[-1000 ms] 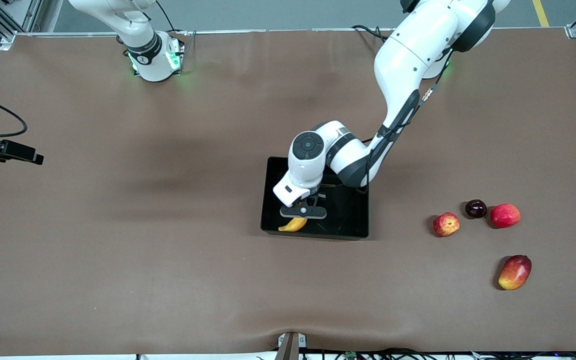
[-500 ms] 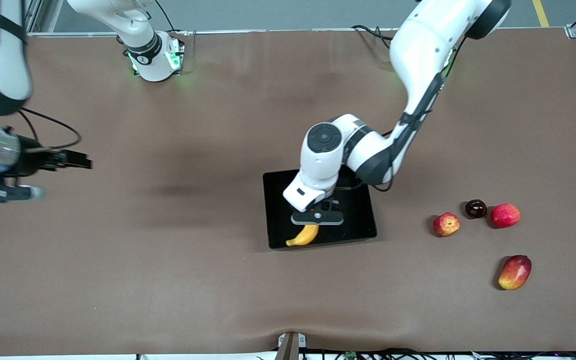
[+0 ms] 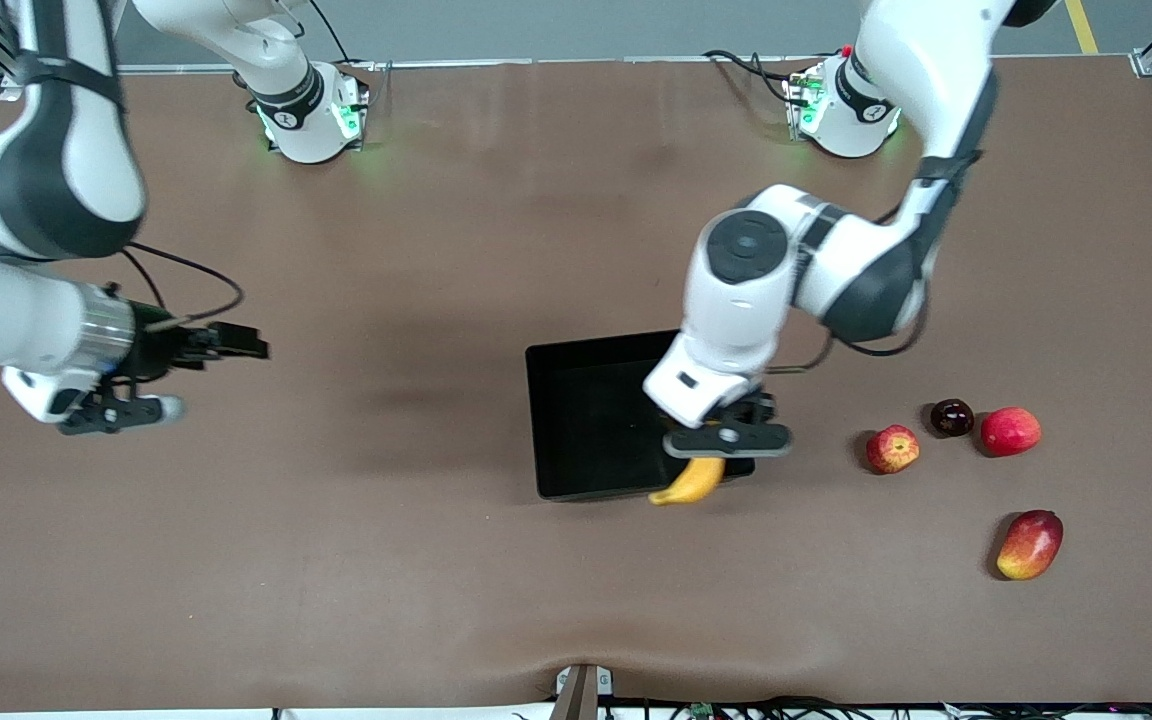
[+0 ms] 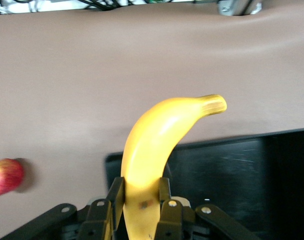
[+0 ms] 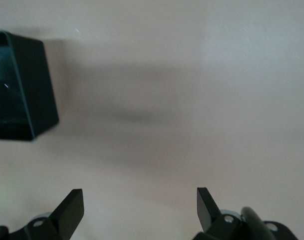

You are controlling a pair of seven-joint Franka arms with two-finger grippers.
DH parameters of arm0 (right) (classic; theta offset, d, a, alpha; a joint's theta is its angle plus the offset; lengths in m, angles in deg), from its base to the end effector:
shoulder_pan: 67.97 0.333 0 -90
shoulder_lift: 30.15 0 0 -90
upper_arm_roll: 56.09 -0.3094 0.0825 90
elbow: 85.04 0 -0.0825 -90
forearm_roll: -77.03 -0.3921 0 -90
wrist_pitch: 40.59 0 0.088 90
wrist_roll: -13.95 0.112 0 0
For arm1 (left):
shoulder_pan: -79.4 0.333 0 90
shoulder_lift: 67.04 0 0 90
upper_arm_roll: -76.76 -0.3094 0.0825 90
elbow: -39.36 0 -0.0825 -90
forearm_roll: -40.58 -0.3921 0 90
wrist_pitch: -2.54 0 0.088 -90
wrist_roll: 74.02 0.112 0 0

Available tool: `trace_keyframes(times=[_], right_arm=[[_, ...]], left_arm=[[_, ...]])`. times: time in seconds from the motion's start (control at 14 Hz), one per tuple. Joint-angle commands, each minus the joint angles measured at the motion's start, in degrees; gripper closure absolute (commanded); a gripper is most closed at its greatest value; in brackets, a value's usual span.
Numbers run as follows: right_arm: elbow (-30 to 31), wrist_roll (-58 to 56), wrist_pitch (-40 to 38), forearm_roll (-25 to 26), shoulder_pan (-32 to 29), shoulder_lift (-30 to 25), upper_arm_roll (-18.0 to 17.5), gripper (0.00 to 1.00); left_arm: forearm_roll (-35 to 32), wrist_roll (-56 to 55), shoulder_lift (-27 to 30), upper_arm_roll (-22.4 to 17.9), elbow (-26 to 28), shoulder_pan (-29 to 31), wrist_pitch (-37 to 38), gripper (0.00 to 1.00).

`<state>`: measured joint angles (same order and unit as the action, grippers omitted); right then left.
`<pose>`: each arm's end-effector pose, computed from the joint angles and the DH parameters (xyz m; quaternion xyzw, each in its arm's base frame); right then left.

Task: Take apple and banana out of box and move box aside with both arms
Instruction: 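Lift the banana with the left gripper while the right gripper reaches the tray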

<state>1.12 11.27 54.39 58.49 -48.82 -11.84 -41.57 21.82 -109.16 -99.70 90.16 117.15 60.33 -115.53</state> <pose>0.6374 0.1034 0.4661 -0.9891 -0.0398 0.0786 0.1182 0.6475 -0.3488 0.3991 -0.9931 0.0205 -0.1108 0.0322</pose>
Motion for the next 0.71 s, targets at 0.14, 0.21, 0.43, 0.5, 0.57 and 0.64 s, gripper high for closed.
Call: trace_keyframes(times=[0.14, 0.21, 0.43, 0.5, 0.57, 0.64], right_arm=[[-3.4, 9.9, 8.7, -4.4, 7.2, 6.9, 0.5, 0.0], [-4.1, 10.6, 12.7, -4.5, 9.1, 9.0, 0.5, 0.0], [-9.8, 13.6, 20.7, -4.5, 14.6, 17.6, 0.5, 0.0], [-12.0, 15.7, 20.9, -4.5, 15.6, 19.9, 0.5, 0.0], [-13.4, 16.5, 21.6, -4.3, 16.8, 21.9, 0.5, 0.0], [-14.3, 16.7, 23.0, -4.3, 17.3, 23.3, 0.5, 0.0]], left_arm=[[1.8, 15.9, 1.1, 0.6, 1.5, 10.7, 0.9, 1.0], [1.8, 20.1, 0.6, 0.5, 1.5, 13.1, 0.8, 1.0], [1.3, 29.6, -1.6, 0.5, 1.4, 18.9, 0.2, 1.0], [1.4, 32.7, -2.5, 0.4, 1.4, 20.8, 0.1, 1.0], [1.2, 36.2, -3.3, 0.4, 1.4, 22.7, -0.2, 1.0], [1.3, 38.8, -4.2, 0.4, 1.4, 24.5, -1.3, 1.0]])
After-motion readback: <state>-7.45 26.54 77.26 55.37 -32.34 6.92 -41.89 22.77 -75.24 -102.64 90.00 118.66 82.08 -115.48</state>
